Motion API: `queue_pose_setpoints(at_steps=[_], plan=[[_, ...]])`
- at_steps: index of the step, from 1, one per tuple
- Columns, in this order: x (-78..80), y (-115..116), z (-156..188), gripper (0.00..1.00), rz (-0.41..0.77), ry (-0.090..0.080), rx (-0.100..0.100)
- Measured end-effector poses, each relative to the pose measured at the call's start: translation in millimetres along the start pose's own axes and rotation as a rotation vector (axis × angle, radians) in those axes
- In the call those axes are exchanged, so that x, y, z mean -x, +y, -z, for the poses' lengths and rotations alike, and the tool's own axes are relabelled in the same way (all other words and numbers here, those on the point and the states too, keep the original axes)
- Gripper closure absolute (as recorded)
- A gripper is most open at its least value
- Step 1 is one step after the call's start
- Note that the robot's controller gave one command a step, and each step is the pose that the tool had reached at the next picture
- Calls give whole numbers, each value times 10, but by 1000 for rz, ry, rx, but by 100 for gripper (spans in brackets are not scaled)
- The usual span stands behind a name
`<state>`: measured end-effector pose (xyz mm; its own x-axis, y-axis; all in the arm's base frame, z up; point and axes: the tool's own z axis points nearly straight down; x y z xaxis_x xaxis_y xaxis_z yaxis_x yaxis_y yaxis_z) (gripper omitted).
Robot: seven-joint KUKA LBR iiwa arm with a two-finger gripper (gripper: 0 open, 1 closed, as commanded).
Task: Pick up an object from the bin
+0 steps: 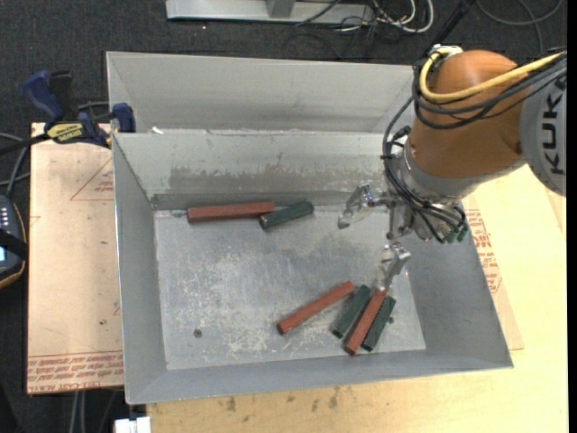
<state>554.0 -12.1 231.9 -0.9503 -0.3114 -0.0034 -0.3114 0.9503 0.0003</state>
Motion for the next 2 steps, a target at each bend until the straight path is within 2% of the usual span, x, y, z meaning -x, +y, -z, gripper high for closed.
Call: queue_pose_setpoints(at_steps=[1,2], plan=[[0,0,0,0,0,0,0],[-82,34,-404,0,-5,-7,-3]])
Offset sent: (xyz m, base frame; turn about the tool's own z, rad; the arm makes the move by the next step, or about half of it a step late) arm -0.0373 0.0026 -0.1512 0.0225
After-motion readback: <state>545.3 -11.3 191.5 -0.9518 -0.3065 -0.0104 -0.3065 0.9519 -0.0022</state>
